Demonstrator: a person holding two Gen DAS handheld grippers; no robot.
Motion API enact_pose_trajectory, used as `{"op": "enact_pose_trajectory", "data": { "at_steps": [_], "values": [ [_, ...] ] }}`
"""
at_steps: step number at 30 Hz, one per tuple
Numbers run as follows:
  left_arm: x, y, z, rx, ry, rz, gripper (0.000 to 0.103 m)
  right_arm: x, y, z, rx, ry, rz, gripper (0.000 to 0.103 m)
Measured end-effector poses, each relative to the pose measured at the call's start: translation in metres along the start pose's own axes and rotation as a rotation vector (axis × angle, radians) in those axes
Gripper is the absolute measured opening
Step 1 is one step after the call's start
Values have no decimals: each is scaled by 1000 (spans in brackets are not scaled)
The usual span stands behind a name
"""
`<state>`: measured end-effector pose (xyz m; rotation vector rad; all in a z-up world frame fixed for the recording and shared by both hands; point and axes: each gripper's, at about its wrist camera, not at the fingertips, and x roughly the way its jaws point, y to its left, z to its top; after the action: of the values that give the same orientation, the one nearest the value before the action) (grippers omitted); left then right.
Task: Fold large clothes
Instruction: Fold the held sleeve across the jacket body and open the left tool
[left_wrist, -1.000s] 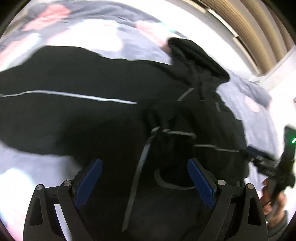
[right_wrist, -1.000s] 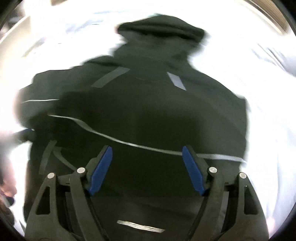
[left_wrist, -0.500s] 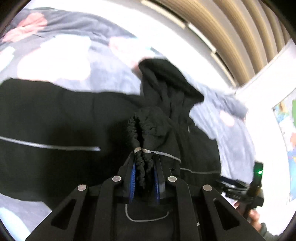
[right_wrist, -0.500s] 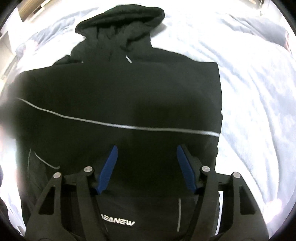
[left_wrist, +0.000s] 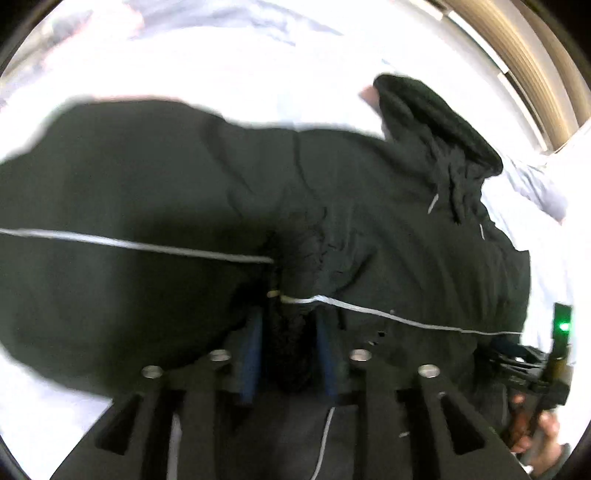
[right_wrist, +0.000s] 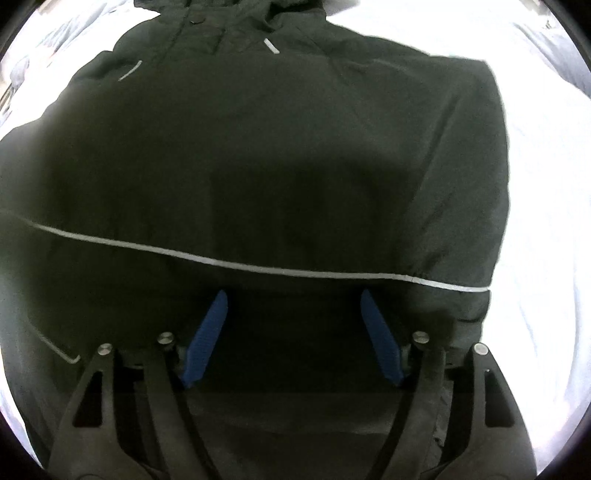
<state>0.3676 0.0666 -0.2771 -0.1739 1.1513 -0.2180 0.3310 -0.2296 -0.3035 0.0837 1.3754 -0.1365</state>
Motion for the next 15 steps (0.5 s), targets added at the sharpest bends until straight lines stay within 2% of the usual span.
{"op": "enact_pose_trajectory", "data": {
  "at_steps": [2, 3, 4, 6, 8, 11, 13, 15],
  "values": [
    [-38, -9, -2, 40, -106, 120, 41, -22, -2, 5, 2, -44, 14, 68],
    [-53, -13, -4, 57, -140, 123, 51, -33, -5, 7, 3, -84, 20, 68],
    [-66, -14, -3, 70, -162, 95, 58, -47, -10, 11, 8, -138, 6, 69],
    [-76, -27, -2, 95, -165, 24, 59, -58, -20, 24, 24, -196, -60, 69],
    [-69, -48, 0, 133, -143, -55, 59, -51, -31, 41, 50, -197, -90, 69],
    [-33, -71, -1, 158, -64, -108, 59, -24, -49, 52, 96, -140, -106, 68],
    [10, -77, -4, 146, 33, -73, 59, 5, -51, 54, 112, -73, -122, 68],
    [47, -71, -8, 128, 112, -20, 58, 24, -50, 56, 110, -41, -120, 69]
  ]
}}
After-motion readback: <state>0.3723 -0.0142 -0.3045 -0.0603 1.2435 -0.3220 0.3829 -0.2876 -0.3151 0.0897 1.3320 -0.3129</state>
